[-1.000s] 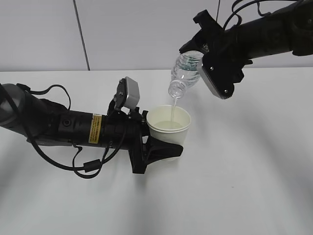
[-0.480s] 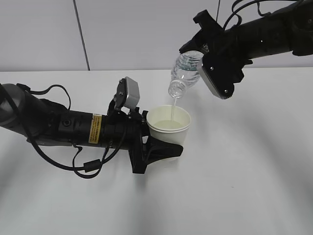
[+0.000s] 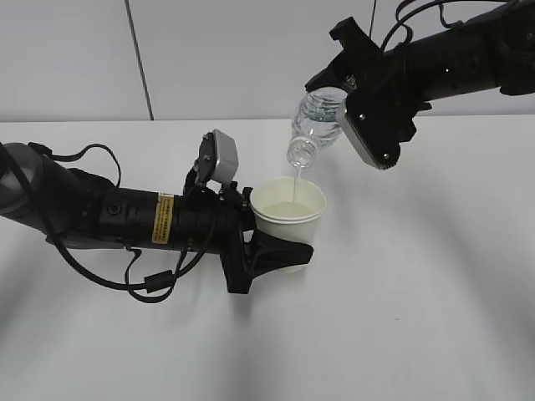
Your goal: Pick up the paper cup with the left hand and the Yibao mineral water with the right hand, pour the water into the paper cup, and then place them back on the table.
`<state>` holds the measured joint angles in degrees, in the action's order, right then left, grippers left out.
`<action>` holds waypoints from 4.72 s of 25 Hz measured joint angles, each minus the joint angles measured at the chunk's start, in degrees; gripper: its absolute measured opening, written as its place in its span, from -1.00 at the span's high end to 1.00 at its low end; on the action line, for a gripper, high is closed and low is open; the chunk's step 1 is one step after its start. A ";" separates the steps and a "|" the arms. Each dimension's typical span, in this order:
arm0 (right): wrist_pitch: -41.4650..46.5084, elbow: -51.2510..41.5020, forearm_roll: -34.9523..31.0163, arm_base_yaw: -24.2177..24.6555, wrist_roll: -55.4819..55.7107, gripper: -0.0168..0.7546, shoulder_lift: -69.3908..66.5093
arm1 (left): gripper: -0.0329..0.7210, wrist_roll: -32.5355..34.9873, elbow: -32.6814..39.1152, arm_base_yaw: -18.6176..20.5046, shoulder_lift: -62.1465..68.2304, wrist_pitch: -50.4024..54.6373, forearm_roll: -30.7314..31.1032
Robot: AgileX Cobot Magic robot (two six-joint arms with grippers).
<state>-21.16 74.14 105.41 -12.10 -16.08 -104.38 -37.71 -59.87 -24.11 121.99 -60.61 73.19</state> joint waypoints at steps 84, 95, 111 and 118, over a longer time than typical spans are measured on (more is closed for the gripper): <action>-6.20 -7.70 -26.74 1.00 81.87 -0.20 0.11 | -0.18 2.74 0.00 13.86 -4.01 4.55 0.47; -6.20 -7.70 -30.32 1.94 77.93 -0.20 0.11 | -0.18 6.44 0.00 13.90 -0.76 4.19 -3.82; -9.07 -7.70 -31.68 1.94 76.47 -0.20 0.11 | -0.25 11.44 0.00 13.90 7.02 0.57 -8.55; -9.56 -7.70 -31.68 1.94 75.66 -0.20 0.11 | -0.36 13.18 -0.05 13.90 7.49 -0.78 -9.04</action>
<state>-30.72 66.44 73.73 -10.16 59.58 -104.28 -24.52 -59.93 -10.20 129.48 -61.39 64.15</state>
